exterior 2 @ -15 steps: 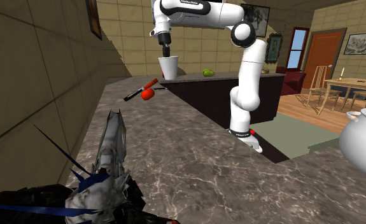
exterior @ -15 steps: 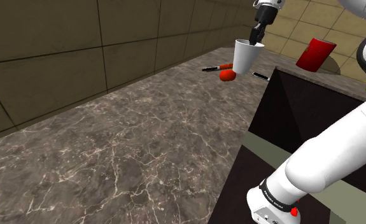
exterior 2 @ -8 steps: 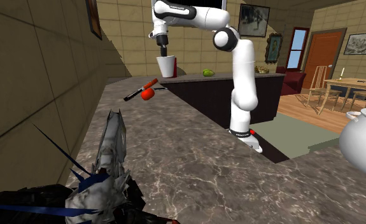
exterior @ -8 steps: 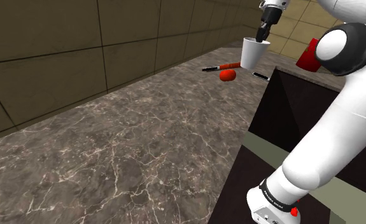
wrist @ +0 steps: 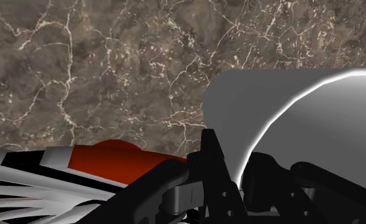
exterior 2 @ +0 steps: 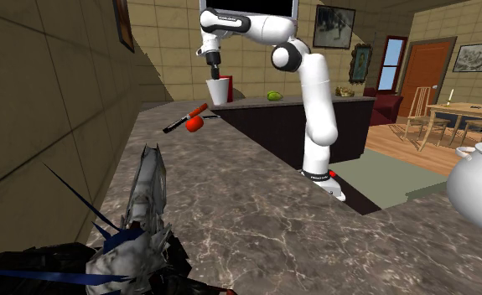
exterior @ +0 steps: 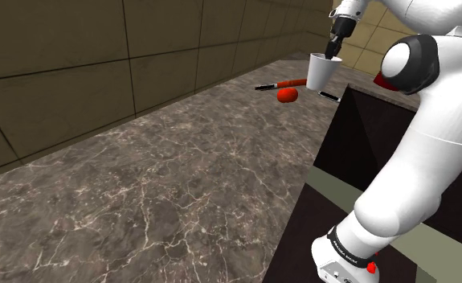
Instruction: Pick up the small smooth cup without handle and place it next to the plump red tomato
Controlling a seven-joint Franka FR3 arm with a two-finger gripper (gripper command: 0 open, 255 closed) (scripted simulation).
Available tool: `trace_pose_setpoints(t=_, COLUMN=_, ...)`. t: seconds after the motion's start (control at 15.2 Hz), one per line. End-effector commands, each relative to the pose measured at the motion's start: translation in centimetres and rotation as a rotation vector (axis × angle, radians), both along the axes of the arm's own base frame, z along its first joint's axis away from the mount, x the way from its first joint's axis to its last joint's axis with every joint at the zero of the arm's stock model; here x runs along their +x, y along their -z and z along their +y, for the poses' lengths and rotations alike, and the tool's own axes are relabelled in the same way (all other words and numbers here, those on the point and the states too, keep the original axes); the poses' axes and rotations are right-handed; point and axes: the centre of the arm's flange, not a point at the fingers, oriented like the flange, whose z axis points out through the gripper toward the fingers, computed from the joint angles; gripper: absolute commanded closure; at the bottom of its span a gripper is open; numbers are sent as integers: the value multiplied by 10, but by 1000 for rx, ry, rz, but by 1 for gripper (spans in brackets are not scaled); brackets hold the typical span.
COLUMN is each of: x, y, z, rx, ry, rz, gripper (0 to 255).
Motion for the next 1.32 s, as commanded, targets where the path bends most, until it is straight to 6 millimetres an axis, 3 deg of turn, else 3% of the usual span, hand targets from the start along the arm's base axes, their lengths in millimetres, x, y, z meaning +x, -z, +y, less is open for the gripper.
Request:
trace_pose_setpoints(t=0.0, x=0, y=9, z=0, rx=-1, ry=0, rz=-1, gripper=255)
trace_pose_setpoints(t=1.25, x=0, y=110, z=0, rx=-1, ry=0, rz=-1, gripper=255)
